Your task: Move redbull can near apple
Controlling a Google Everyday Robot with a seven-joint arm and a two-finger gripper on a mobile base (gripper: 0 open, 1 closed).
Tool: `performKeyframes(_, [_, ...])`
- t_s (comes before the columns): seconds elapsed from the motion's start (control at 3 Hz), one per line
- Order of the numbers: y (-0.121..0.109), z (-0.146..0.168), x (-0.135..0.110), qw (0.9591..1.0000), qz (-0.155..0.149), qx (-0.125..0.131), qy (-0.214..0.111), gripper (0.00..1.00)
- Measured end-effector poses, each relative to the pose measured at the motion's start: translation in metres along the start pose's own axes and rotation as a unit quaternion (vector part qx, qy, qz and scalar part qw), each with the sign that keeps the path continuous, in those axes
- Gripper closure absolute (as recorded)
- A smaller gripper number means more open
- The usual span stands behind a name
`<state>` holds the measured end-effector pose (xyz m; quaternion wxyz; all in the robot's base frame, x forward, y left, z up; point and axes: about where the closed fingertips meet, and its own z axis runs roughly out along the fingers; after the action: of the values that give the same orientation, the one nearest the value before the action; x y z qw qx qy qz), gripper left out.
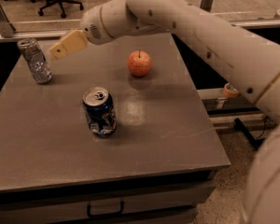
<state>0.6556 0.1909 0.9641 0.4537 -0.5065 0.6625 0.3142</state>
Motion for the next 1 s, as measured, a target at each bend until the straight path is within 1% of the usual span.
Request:
performKeyframes(0.33, [-0.031,0.041,-0.022,0.9993,-0.027,0.026,-0.008,0.00])
performKeyframes(0.67, [-0.041,0.087,-0.040,0.9982,-0.059,0.009,-0.007,0.00])
performKeyframes(1.0, [-0.030,0.114,-0.033,0.9985,-0.051,-0.019,-0.001,0.00])
